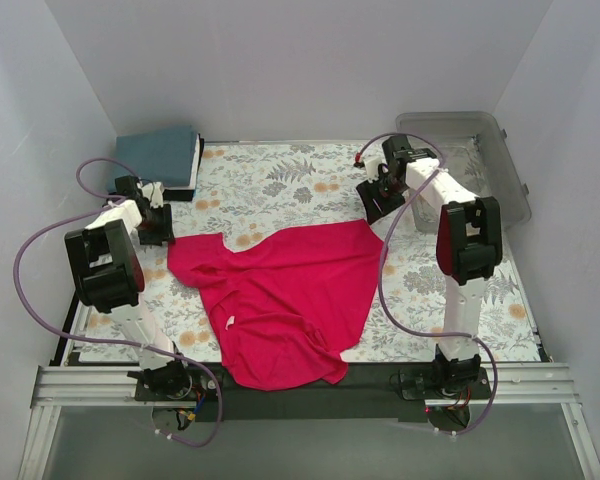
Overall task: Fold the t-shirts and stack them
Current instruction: Flatten the tshirt out
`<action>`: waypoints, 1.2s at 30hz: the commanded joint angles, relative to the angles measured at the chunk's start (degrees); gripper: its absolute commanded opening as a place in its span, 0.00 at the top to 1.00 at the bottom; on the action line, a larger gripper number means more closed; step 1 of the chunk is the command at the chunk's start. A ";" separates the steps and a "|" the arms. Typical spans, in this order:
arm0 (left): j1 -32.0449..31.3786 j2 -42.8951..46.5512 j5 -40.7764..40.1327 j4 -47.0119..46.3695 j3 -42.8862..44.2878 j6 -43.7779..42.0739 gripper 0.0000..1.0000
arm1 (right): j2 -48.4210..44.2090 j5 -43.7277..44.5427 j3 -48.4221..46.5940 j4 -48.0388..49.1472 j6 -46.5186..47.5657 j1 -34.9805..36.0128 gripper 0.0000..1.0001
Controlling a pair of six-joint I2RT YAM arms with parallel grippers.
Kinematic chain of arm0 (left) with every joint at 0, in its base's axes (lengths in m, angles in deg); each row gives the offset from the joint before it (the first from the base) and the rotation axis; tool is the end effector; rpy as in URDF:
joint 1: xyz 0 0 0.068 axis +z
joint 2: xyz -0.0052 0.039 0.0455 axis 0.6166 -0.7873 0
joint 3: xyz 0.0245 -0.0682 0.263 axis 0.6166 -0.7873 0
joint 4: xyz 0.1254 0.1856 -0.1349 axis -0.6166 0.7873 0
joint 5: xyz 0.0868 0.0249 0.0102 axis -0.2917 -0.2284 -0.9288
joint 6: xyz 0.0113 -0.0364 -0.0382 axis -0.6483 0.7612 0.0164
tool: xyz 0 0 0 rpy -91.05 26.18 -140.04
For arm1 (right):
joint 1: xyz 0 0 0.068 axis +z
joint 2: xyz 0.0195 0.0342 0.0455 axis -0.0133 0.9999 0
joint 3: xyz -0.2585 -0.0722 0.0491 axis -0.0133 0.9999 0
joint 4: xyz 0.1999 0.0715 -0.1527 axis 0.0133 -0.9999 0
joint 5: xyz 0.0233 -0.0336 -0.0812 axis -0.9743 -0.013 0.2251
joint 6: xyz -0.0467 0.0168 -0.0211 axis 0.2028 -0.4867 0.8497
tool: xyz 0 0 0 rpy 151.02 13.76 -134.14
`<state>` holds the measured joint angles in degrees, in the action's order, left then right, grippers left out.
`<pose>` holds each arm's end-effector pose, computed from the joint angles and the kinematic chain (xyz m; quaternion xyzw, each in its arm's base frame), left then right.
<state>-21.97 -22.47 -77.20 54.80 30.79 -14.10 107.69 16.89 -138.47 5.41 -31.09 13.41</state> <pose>0.3576 0.0966 0.1613 -0.3514 0.9129 -0.1068 0.1780 0.4238 0.1150 0.2174 -0.3149 0.9218 0.0938 0.2057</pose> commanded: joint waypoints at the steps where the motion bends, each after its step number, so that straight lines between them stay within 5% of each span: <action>1: -0.28 -0.58 -0.69 -1.19 -0.76 0.75 0.58 | 2.52 -2.88 -3.49 -1.31 -1.31 0.06 0.39; 16: -0.37 -1.63 5.56 1.27 1.08 2.07 0.59 | 10.61 -13.96 -6.48 -1.84 -4.03 0.06 0.40; 19: -0.37 -1.63 6.26 1.62 1.17 2.16 0.61 | 11.32 -15.19 -7.45 -2.71 -3.51 0.06 0.57; 20: -0.37 -1.63 6.44 1.71 1.26 2.25 0.62 | 11.06 -15.45 -7.71 -2.98 -3.33 0.06 0.74; 23: -0.36 -1.46 6.61 1.80 1.52 2.51 0.63 | 7.74 -18.25 -7.72 -4.30 -1.84 0.06 0.98; 29: -0.37 -1.11 7.14 2.33 2.05 2.60 0.67 | -9.90 -27.58 6.11 -5.71 9.37 3.82 0.99; 34: -0.37 -0.67 7.58 2.59 1.96 2.69 0.69 | -22.07 -20.04 24.95 -5.79 22.57 17.43 0.99; 35: -0.37 -0.67 7.58 2.68 2.05 2.69 0.69 | -23.65 -16.55 27.50 -5.79 23.38 18.77 0.97; 36: -0.37 -0.58 7.67 2.85 2.05 2.60 0.69 | -24.10 -15.21 31.62 -6.14 24.17 19.48 0.78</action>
<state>-21.99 -23.38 -70.76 56.22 31.71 -11.58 83.69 -2.95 -115.13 2.16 -15.76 29.56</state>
